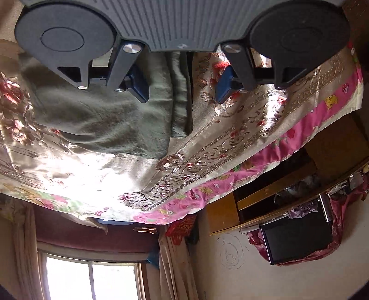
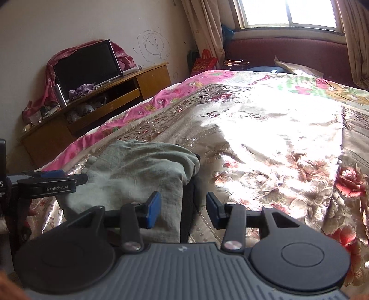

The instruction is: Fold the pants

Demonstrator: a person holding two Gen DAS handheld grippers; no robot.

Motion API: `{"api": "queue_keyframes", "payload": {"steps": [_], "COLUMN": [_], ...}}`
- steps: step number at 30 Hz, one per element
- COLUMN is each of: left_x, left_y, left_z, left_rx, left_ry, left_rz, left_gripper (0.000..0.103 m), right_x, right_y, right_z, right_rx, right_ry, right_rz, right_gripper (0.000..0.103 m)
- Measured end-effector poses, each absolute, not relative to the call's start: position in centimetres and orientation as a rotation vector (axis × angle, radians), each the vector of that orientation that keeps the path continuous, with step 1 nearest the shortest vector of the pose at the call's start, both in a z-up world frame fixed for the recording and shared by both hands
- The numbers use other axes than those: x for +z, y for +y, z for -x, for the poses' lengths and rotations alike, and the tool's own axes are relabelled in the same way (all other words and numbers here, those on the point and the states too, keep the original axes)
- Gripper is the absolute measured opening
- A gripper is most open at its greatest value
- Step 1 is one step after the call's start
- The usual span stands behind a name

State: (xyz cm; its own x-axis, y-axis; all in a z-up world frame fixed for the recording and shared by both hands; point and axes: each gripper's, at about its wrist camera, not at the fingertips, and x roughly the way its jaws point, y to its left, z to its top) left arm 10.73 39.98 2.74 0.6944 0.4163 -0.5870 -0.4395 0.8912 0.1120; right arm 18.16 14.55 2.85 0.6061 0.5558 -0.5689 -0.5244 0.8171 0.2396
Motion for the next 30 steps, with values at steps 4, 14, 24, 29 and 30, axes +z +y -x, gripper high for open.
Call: {"api": "queue_keyframes", "payload": {"steps": [4,14,24,29,30], "left_x": [3.7,4.0,3.5,3.1,2.9], "left_y": [34.3,26.4,25.1,24.5,24.2], "left_z": [-8.8,-1.1,5.2,6.3,6.5], "left_rx": [0.388,0.37,0.428,0.458,0.462], "left_ry": [0.624,0.617,0.553,0.58,0.581], "left_rz": [0.005,0.047,0.106,0.09,0.076], "left_gripper": [0.079,0.095,0.103,0.103,0.103], "right_x": [2.8,1.6,0.7,0.7,0.6], "right_y": [10.9,9.0,8.7,8.5,8.4], "right_z": [-15.9,-8.9,-3.7,-2.6,-2.4], "right_rx": [0.569,0.616,0.663,0.677,0.679], "right_ry": [0.717,0.759,0.802,0.815,0.814], "right_rz": [-0.072,-0.105,-0.088,-0.1,-0.103], "right_gripper": [0.045,0.046,0.046,0.047,0.047]}}
